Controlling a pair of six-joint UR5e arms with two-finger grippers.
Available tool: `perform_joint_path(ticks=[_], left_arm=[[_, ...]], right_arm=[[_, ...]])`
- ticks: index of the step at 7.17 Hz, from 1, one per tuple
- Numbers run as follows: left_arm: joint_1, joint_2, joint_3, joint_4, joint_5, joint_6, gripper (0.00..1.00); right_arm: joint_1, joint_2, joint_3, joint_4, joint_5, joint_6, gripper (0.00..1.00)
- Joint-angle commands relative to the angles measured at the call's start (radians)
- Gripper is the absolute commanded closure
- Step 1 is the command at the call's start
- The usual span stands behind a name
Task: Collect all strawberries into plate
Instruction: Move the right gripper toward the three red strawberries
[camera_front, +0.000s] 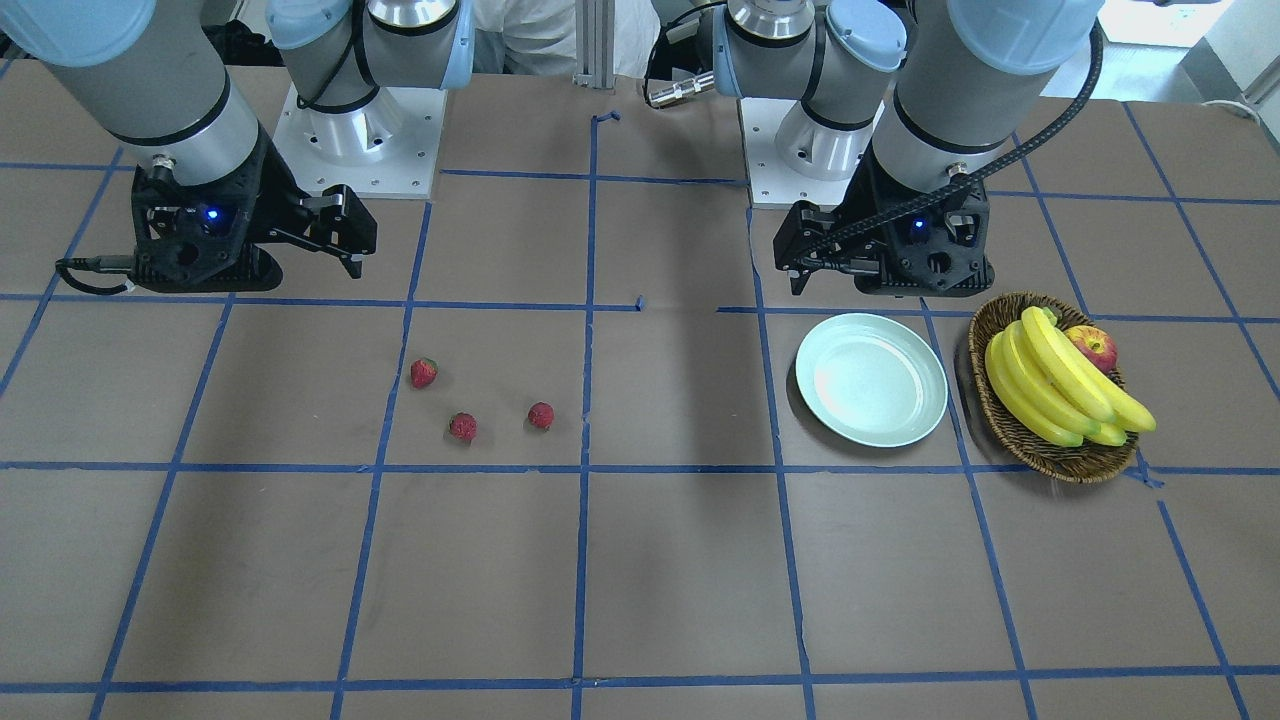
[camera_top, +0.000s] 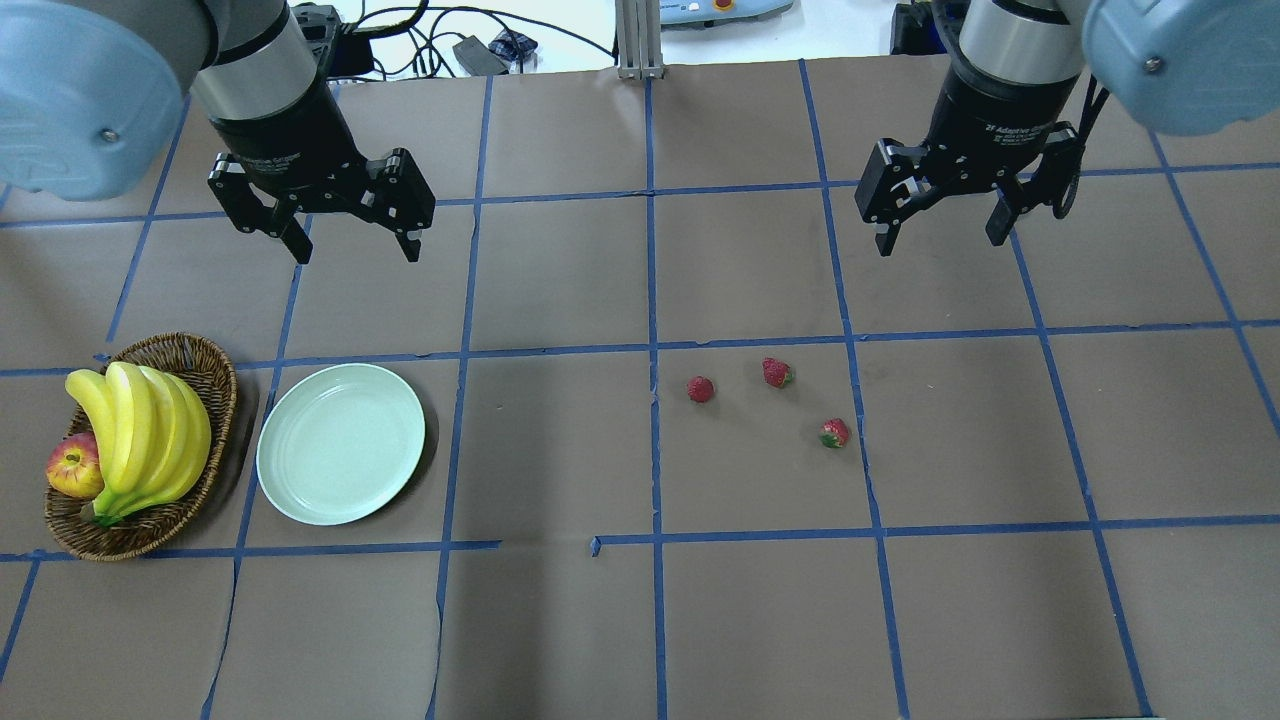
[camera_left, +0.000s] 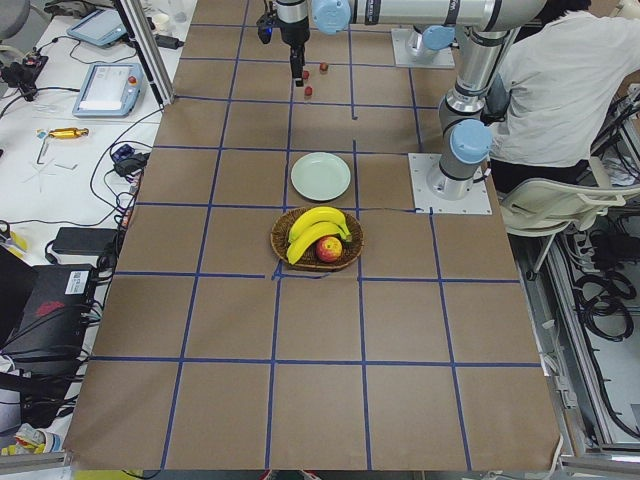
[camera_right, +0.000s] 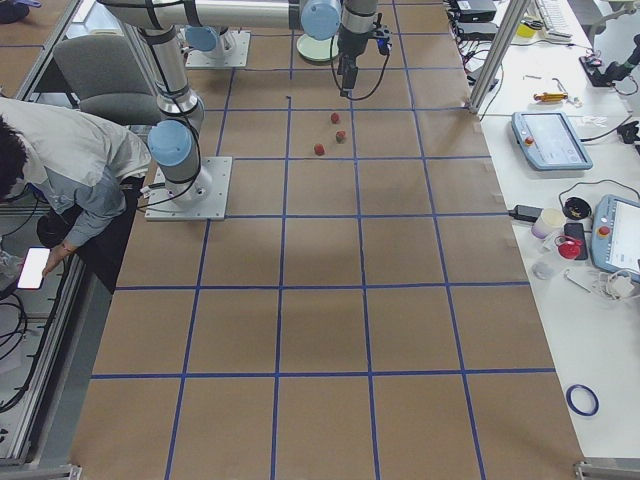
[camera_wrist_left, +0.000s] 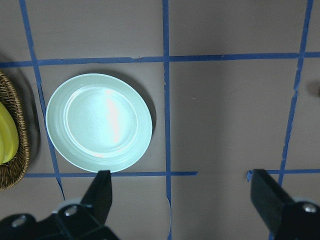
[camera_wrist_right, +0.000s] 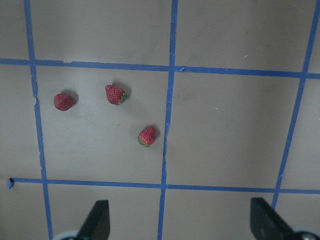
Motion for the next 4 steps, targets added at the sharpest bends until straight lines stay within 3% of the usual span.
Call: perform_joint_path(ticks=[1,4], left_arm=[[0.000,0.001,0.000,-0.009,0.036,-0.003,0.00],[-0.005,0.007,-0.020,-0.012,0.035,-0.004,0.00]], right_arm=[[0.001,0.002,0.002,-0.005,-0.003,0.008,0.00],[0.001,0.020,0.002,-0.014,-0.003,-0.002,0.00]])
